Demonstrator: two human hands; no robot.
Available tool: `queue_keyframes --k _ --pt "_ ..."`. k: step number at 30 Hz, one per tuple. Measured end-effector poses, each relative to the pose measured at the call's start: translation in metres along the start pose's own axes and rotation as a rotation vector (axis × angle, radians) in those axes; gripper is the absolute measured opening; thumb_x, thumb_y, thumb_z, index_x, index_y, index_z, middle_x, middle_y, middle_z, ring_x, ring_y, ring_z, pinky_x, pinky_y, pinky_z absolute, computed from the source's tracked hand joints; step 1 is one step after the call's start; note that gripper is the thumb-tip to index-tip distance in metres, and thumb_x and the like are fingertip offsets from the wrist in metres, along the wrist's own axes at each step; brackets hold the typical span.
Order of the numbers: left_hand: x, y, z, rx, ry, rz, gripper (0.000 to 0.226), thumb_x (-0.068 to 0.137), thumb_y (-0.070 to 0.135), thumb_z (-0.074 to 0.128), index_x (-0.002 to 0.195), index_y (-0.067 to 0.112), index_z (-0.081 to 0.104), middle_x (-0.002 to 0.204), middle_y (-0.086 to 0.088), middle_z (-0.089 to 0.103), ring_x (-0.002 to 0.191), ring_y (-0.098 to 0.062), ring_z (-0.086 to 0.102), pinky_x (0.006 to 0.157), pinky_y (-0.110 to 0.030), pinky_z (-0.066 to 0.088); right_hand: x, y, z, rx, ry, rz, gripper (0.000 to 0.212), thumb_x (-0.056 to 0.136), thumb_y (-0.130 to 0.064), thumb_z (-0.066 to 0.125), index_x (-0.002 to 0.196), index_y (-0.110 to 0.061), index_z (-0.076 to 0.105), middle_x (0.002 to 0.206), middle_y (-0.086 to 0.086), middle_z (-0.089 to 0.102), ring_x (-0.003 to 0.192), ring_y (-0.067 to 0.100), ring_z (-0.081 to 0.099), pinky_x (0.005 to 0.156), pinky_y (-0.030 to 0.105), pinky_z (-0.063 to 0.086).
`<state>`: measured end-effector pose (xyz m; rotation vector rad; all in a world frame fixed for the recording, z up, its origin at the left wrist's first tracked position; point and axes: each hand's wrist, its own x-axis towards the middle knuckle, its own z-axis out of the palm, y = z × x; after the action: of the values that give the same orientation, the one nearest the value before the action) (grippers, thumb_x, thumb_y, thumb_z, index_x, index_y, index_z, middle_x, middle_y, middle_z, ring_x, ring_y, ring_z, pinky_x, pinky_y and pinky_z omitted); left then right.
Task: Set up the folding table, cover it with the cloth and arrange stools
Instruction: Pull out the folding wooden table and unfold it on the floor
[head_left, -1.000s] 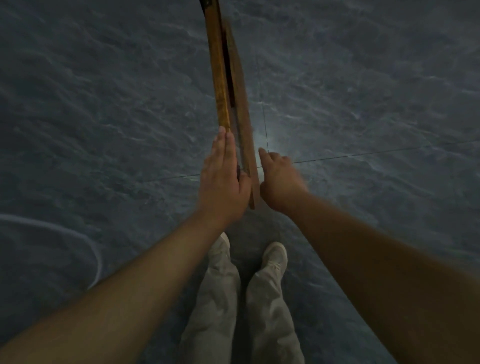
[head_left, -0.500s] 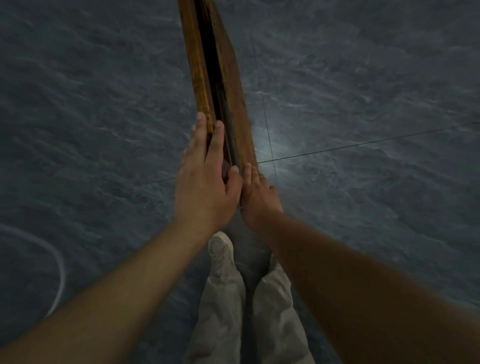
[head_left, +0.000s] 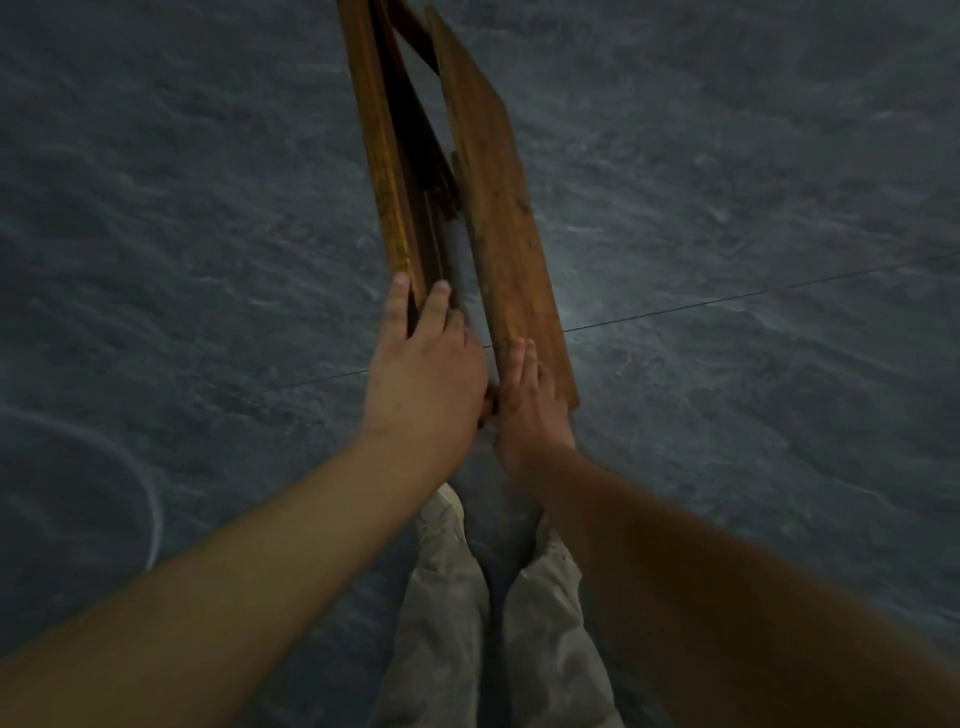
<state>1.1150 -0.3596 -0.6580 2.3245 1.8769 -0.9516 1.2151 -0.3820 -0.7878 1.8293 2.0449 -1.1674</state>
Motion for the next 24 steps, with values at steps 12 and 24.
queue_keyframes --k 12,24 --pt "0.011 0.029 -0.026 0.063 -0.139 0.166 0.047 0.09 0.071 0.048 0.11 0.037 0.073 0.115 0.008 0.07 0.142 -0.029 0.036 0.098 -0.086 -0.012 -0.013 0.027 -0.042 -0.145 0.025 0.05 0.113 0.088 -0.036 0.068 0.152 -0.003 -0.019 0.164 0.019 -0.01 0.148 0.041 0.009 0.115 0.056 0.026" --pt "0.005 0.021 -0.005 0.025 0.147 0.307 0.044 0.087 0.058 0.063 0.13 0.054 0.056 0.088 0.011 0.072 0.093 -0.019 0.064 0.096 -0.089 -0.004 -0.021 0.063 -0.054 -0.222 0.196 -0.099 0.091 0.091 -0.016 0.052 0.156 -0.012 -0.011 0.166 0.011 -0.004 0.152 0.033 0.003 0.12 0.056 0.019"
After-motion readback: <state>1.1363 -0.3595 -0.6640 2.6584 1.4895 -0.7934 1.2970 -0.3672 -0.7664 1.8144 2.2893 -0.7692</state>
